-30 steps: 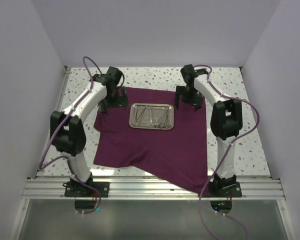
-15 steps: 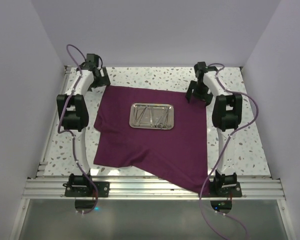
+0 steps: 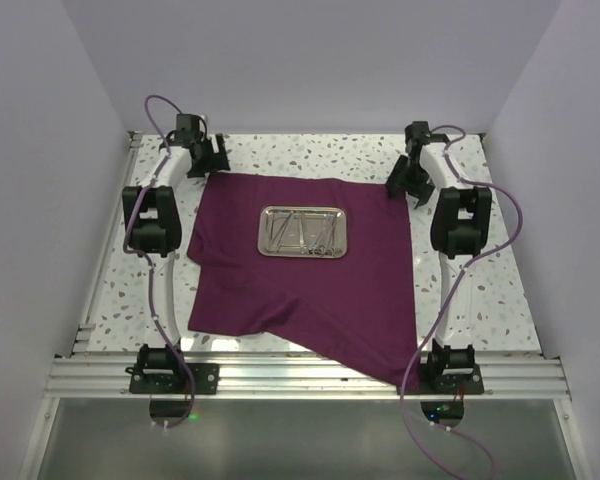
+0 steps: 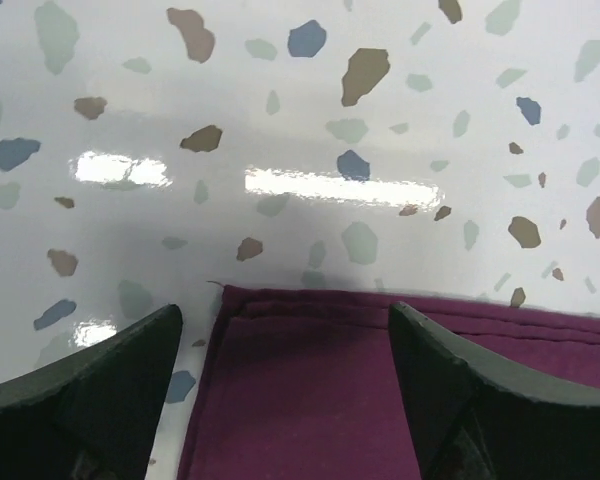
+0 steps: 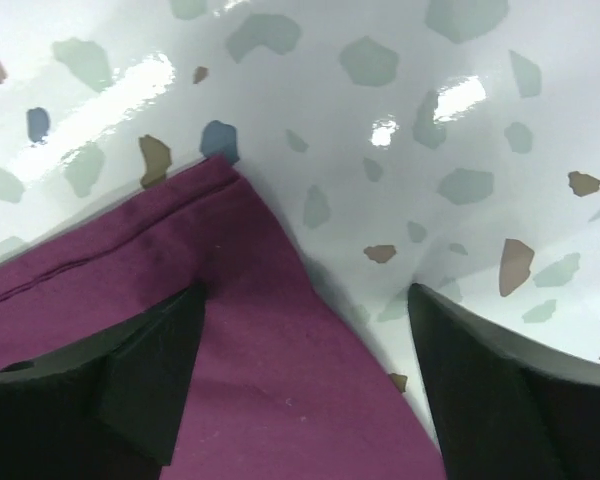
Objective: Open and lay out the surgical kit
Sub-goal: Smooth out the surgical kit at the center of the board.
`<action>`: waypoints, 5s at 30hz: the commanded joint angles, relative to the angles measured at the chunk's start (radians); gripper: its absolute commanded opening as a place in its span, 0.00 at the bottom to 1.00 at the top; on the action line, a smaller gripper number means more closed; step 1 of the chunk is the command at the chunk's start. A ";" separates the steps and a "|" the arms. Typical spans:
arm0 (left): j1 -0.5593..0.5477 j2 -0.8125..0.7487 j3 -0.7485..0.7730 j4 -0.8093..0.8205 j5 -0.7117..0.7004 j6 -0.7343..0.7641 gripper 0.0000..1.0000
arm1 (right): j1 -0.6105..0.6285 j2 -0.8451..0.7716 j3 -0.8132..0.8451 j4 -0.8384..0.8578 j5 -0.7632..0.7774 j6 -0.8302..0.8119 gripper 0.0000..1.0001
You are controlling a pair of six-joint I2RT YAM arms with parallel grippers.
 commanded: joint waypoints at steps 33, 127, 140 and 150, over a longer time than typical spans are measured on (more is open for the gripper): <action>0.079 0.143 0.304 0.164 -0.001 -0.048 0.00 | -0.021 0.231 0.364 0.207 0.050 0.068 0.00; -0.251 -1.384 -1.124 -0.533 -0.407 -0.543 0.00 | 0.263 -1.248 -0.926 0.118 0.018 0.077 0.98; -0.249 -1.553 -1.103 -0.768 -0.222 -0.537 1.00 | 0.263 -1.207 -0.935 0.135 -0.011 0.053 0.99; -0.251 -1.386 -0.912 -0.611 -0.226 -0.455 1.00 | 0.263 -1.158 -0.891 0.170 -0.076 0.020 0.98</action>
